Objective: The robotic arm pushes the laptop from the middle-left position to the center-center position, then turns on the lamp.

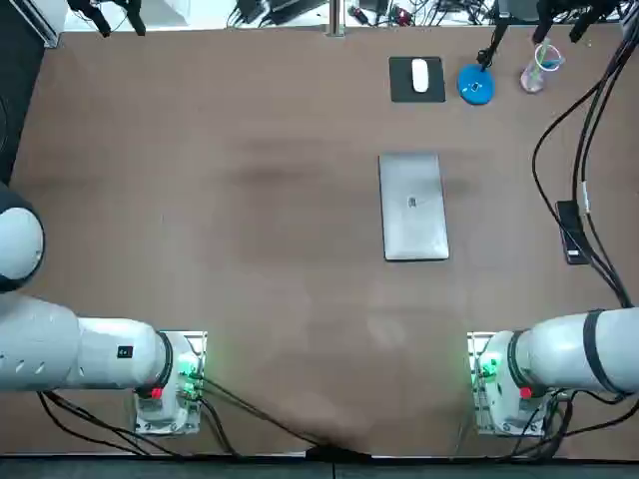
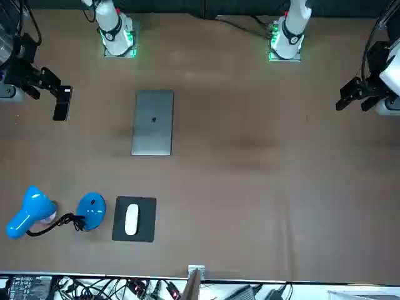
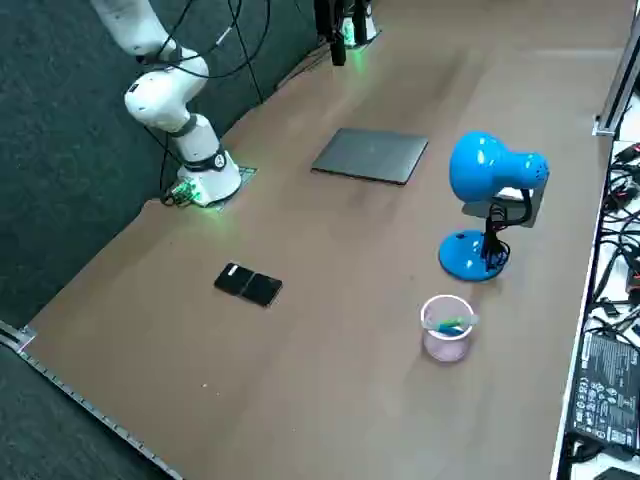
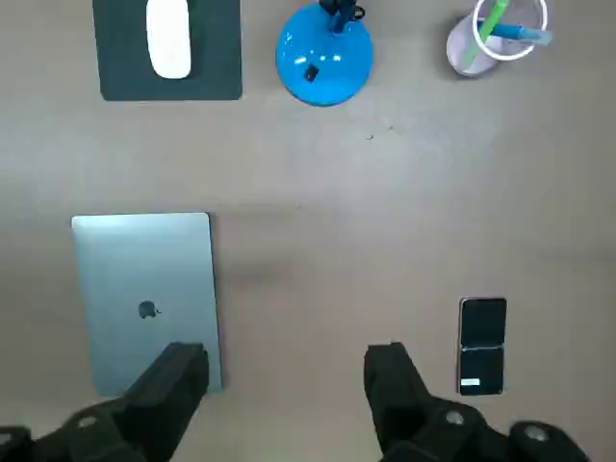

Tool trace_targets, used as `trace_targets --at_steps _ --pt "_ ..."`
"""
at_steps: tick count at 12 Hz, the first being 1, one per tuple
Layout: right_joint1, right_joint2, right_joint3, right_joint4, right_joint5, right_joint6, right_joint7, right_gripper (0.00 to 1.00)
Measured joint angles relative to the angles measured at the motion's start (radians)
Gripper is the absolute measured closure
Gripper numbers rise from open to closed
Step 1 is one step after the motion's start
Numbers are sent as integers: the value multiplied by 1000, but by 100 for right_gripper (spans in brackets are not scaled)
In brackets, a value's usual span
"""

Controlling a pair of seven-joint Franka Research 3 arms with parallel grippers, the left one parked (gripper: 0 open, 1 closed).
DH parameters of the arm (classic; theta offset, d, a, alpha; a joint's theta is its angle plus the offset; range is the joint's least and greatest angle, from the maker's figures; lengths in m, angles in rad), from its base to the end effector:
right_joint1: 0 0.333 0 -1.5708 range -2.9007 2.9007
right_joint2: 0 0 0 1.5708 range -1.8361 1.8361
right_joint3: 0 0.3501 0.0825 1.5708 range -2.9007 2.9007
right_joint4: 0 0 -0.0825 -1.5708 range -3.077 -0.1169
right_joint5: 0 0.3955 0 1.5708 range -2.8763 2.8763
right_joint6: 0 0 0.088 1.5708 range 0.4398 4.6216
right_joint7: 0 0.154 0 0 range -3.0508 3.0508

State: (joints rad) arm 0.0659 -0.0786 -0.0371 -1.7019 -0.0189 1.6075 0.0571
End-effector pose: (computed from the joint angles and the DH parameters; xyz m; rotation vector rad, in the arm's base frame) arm 0.5395 0.0120 0.5947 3.1246 -0.0427 -0.0237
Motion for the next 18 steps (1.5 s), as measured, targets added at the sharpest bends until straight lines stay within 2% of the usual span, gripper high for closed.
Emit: trace_targets --at_steps 7,10,14,18 --pt "3 1 4 0 12 -2 3 0" --pt "20 16 22 0 24 -3 79 0" --pt "170 82 38 -2 28 47 398 0" --pt "283 155 41 -6 28 118 692 0"
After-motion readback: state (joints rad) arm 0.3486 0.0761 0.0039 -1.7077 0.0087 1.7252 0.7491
